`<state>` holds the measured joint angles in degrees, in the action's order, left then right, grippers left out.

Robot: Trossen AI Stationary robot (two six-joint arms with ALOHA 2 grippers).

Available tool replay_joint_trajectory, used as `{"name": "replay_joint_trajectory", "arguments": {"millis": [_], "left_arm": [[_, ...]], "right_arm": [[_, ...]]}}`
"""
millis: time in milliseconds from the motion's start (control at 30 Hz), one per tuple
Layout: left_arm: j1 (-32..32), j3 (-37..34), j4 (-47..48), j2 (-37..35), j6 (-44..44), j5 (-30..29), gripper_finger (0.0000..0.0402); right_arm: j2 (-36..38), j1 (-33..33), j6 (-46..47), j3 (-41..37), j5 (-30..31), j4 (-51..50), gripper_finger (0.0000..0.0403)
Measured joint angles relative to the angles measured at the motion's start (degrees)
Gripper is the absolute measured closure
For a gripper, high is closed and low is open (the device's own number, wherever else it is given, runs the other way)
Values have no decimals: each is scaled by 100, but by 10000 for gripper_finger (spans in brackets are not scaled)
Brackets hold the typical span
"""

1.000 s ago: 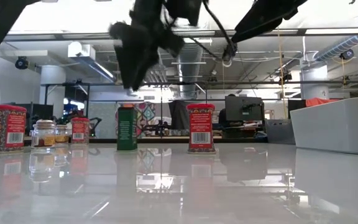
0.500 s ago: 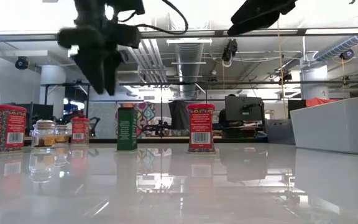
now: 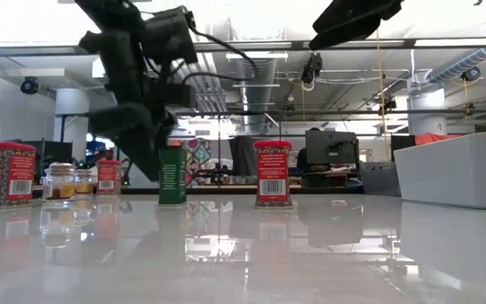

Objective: Sort spices by type
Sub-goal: Put the green seasoning can into the gray bin

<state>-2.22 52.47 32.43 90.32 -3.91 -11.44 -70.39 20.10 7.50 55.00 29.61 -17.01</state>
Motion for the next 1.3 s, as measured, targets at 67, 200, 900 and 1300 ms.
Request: {"name": "replay_joint_trajectory", "arguments": {"millis": [67,200,900,1300], "left_arm": [[-4,12,-93,124,-5,0,158],[-4,33,-331,363,-25,1,168],[-23,33,-1706,715,-108,2,170],[-358,-539,-1775,-28,220,2,170]], "right_arm": [[0,0,38,-1,-2,-23,42],[0,0,39,-18,-2,-29,42],[0,-86,-95,-66,-756,-17,42],[-838,-887,-898,502,-1920,18,42]]}}
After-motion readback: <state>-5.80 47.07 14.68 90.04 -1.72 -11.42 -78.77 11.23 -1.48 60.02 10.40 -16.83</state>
